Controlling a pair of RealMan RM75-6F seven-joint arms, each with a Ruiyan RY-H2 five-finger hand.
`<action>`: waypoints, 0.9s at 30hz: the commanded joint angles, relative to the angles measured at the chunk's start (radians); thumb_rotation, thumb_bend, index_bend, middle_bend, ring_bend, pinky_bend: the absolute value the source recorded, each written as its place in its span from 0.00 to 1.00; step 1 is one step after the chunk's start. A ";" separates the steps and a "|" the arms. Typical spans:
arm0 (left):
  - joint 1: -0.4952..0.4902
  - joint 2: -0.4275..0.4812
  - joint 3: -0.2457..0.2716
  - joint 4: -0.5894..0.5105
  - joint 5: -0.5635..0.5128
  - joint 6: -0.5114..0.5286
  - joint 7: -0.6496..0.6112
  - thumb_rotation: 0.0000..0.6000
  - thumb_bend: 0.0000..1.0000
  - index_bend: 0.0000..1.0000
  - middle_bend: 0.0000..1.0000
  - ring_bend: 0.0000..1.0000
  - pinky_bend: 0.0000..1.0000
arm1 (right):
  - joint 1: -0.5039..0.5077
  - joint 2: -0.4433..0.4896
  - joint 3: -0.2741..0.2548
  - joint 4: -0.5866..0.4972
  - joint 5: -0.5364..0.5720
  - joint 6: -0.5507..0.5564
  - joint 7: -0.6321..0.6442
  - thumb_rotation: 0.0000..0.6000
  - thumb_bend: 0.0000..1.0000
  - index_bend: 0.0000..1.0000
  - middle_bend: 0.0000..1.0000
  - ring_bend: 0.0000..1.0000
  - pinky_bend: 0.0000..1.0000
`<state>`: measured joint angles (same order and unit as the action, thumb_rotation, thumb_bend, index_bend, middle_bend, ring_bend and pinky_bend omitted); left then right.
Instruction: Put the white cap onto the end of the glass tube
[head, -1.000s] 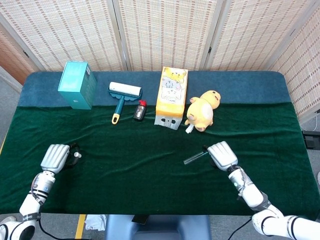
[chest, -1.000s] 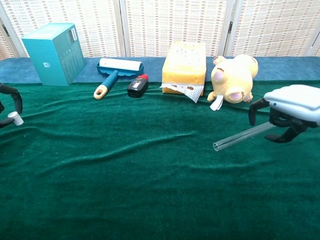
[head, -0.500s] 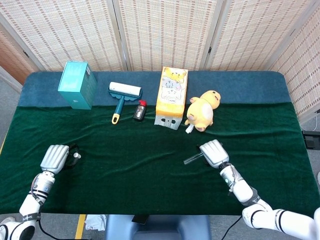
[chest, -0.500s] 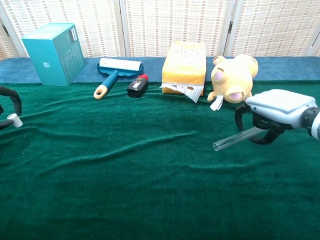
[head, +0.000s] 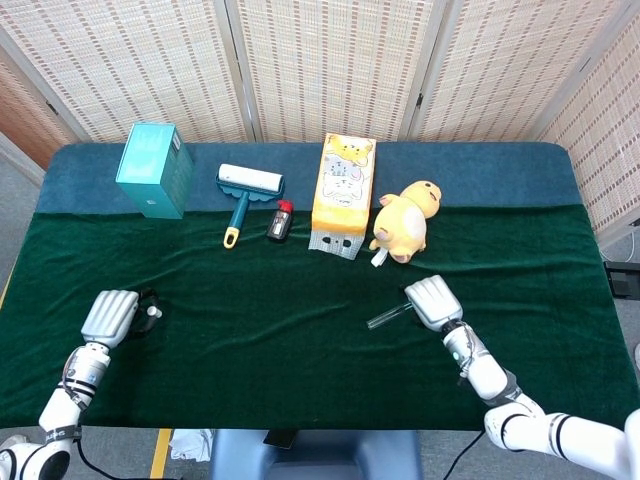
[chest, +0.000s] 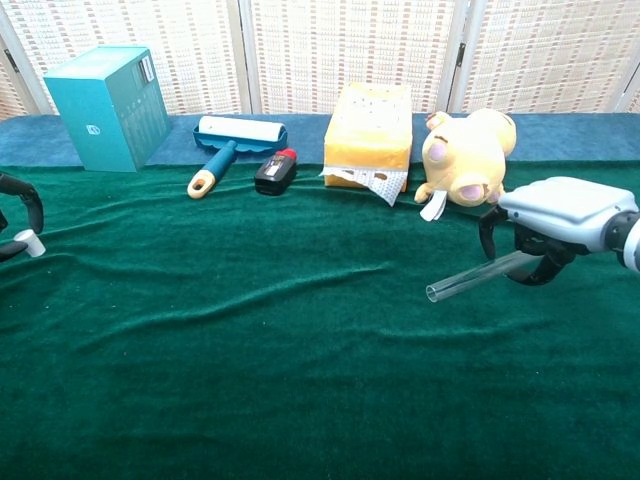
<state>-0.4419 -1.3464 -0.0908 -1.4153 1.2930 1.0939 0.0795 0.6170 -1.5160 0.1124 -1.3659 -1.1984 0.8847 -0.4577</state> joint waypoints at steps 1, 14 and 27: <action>0.000 0.001 -0.001 -0.002 -0.001 -0.001 0.001 1.00 0.47 0.57 1.00 0.92 0.82 | 0.004 -0.004 -0.001 0.007 0.006 -0.002 0.000 1.00 0.39 0.45 1.00 1.00 1.00; 0.003 0.000 0.001 0.001 -0.003 -0.002 0.000 1.00 0.47 0.57 1.00 0.92 0.82 | 0.028 -0.030 -0.002 0.034 0.055 -0.018 -0.016 1.00 0.40 0.45 1.00 1.00 1.00; 0.009 0.000 0.006 0.012 0.009 0.004 -0.020 1.00 0.47 0.57 1.00 0.92 0.82 | 0.047 -0.043 -0.002 0.031 0.101 -0.016 -0.046 1.00 0.40 0.59 1.00 1.00 1.00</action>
<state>-0.4327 -1.3468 -0.0847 -1.4041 1.3022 1.0976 0.0594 0.6629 -1.5589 0.1107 -1.3346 -1.0991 0.8680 -0.5020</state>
